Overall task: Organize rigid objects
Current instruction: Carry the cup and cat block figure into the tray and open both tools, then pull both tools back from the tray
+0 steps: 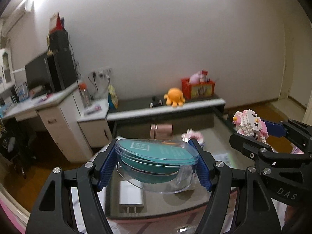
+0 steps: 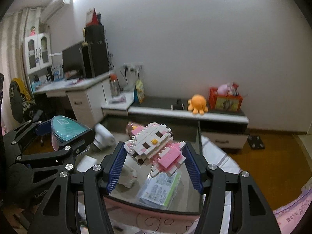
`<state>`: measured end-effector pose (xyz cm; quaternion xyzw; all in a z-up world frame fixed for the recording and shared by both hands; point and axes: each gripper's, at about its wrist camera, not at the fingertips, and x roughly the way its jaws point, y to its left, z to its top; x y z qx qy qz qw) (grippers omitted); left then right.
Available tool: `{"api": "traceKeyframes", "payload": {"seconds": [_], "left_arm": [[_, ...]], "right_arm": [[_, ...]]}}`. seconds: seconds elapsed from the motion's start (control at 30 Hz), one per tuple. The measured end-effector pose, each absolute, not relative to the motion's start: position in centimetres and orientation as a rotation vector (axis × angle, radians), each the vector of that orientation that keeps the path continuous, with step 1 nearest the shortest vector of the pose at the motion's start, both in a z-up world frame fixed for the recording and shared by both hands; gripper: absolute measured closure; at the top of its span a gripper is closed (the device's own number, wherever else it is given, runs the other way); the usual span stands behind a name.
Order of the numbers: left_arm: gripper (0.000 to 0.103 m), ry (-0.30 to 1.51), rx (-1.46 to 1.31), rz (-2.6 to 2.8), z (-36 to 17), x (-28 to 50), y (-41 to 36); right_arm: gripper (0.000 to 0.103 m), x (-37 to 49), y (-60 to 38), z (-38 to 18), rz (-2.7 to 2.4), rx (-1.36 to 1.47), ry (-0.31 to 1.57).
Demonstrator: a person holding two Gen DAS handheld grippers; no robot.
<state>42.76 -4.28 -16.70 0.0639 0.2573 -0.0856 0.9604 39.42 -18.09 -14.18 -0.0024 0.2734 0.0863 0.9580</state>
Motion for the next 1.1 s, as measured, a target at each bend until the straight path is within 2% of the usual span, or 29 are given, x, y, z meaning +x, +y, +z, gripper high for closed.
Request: {"api": "traceKeyframes", "payload": {"seconds": [0.17,0.37,0.43,0.53,0.6,0.83,1.0,1.03,1.1], "left_arm": [[0.031,0.623,0.152,-0.162,-20.2,45.8,-5.1],[0.030,0.627,0.142,-0.126,-20.9,46.8,-4.5],[0.019,0.621,0.144,-0.109,-21.1,46.8,-4.3],[0.005,0.600,0.120,-0.103,-20.6,46.4,-3.9],[0.002,0.579,0.113,-0.102,-19.9,45.9,-3.6],[0.000,0.499,0.103,-0.106,-16.3,41.9,-2.8],[0.000,0.418,0.074,-0.118,-13.0,36.2,-1.8],[0.000,0.391,0.067,-0.121,-12.3,34.6,-1.5],[0.000,0.352,0.057,-0.119,-11.3,32.2,-1.1]], "right_arm": [[0.042,42.3,-18.7,-17.6,0.161,-0.017,0.657],[0.042,44.1,-19.5,-19.4,0.128,-0.026,0.702],[0.041,44.3,-19.7,-19.6,0.122,-0.025,0.702],[0.023,44.1,-19.7,-19.3,0.108,-0.024,0.681],[0.023,43.6,-20.0,-18.7,0.105,-0.013,0.669],[0.021,40.2,-20.2,-14.9,0.120,0.022,0.607],[0.018,34.3,-19.7,-11.2,0.153,0.037,0.497],[0.015,33.3,-19.5,-10.6,0.159,0.034,0.479],[0.003,30.6,-19.1,-9.4,0.170,0.022,0.442]]}}
